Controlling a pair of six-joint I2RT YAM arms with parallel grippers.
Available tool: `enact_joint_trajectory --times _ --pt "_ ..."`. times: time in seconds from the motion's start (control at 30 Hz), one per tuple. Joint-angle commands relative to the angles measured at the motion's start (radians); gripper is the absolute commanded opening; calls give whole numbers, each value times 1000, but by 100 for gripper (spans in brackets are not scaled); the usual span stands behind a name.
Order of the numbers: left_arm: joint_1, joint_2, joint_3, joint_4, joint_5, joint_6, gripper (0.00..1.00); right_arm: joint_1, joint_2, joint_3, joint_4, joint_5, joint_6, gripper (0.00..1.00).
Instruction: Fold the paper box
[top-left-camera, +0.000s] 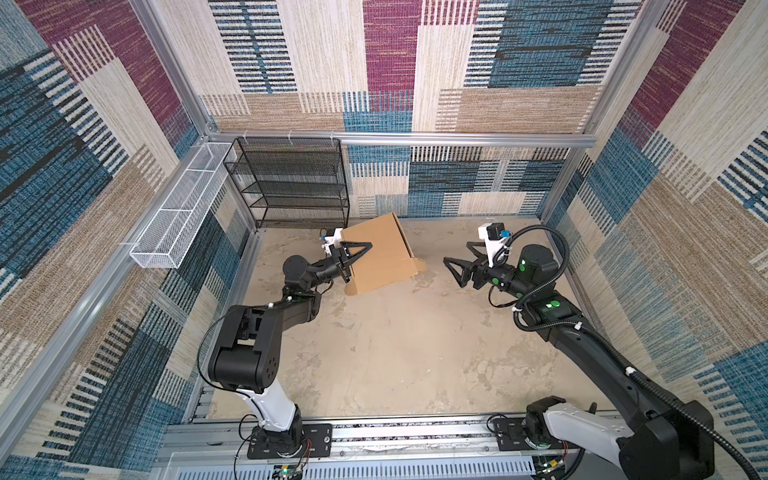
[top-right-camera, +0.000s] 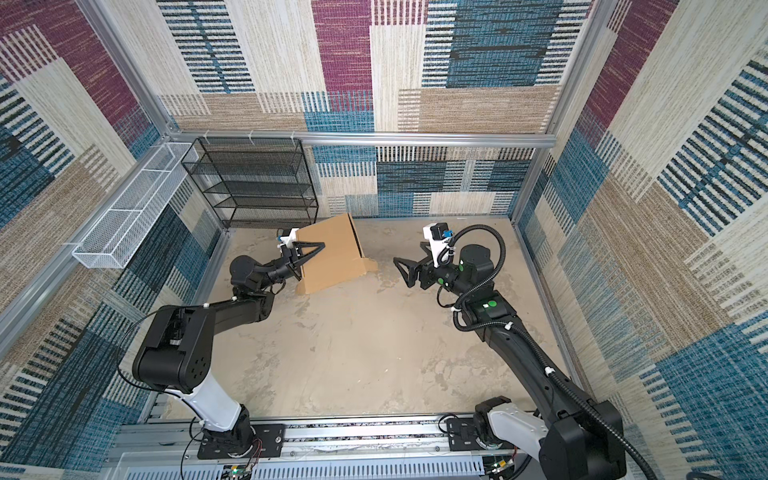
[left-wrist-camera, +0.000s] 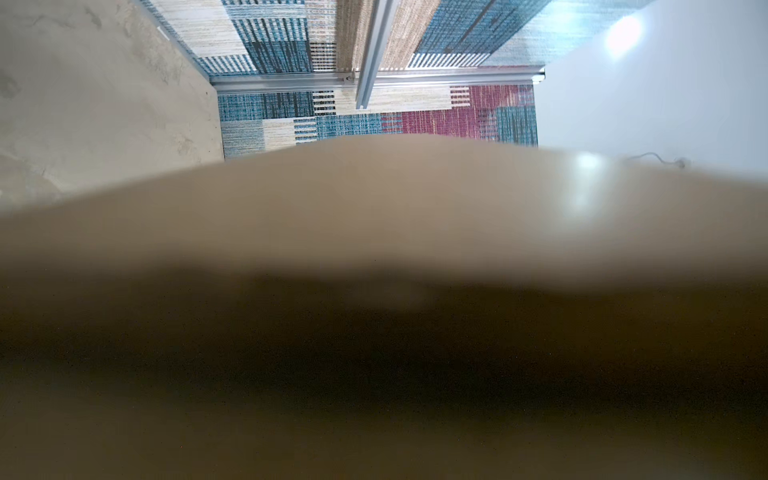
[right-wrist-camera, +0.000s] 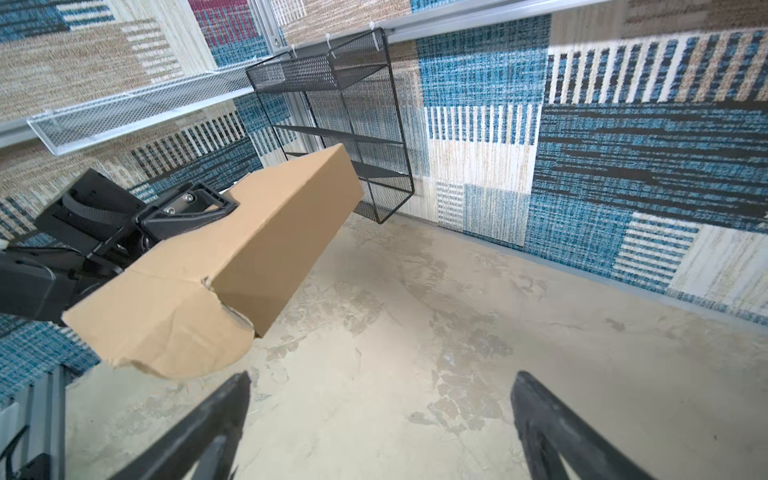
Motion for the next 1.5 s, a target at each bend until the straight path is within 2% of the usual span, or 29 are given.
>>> enact_joint_trajectory --times 0.0,0.1,0.2,0.43,0.53,0.63,0.77,0.9,0.97,1.1,1.23,1.33,1.37,1.47 --pt "1 14 -31 42 -27 -103 15 -1 -1 -19 95 -61 -80 99" --pt "1 41 -51 41 -20 -152 14 2 -7 -30 96 -105 -120 99" --pt "1 71 -67 41 -23 -208 14 14 -28 -33 62 -83 -175 99" --pt "2 92 -66 20 0 -314 11 160 -43 -24 -74 118 -353 98" --pt "7 59 -63 -71 31 -292 11 194 -49 -46 -85 122 -393 98" --pt "10 -4 -60 -254 54 -207 10 214 -58 -70 -69 133 -419 98" --pt "13 -117 12 -688 81 37 10 256 -43 -88 -54 224 -449 98" --pt "6 -121 -10 -732 44 47 8 287 -17 -98 -31 287 -486 96" --pt "7 -142 6 -887 48 117 7 289 -27 -115 -1 291 -491 96" --pt "6 -162 42 -992 36 158 6 289 -77 -177 81 283 -491 97" --pt "6 -197 132 -1350 29 349 7 289 -88 -195 89 271 -506 97" --pt "-5 -203 166 -1482 40 362 6 290 -75 -220 102 221 -520 97" --pt "-8 -200 197 -1596 47 405 4 292 -69 -228 106 204 -523 97" --pt "-8 -150 363 -2022 66 661 4 307 -59 -244 104 206 -523 96"
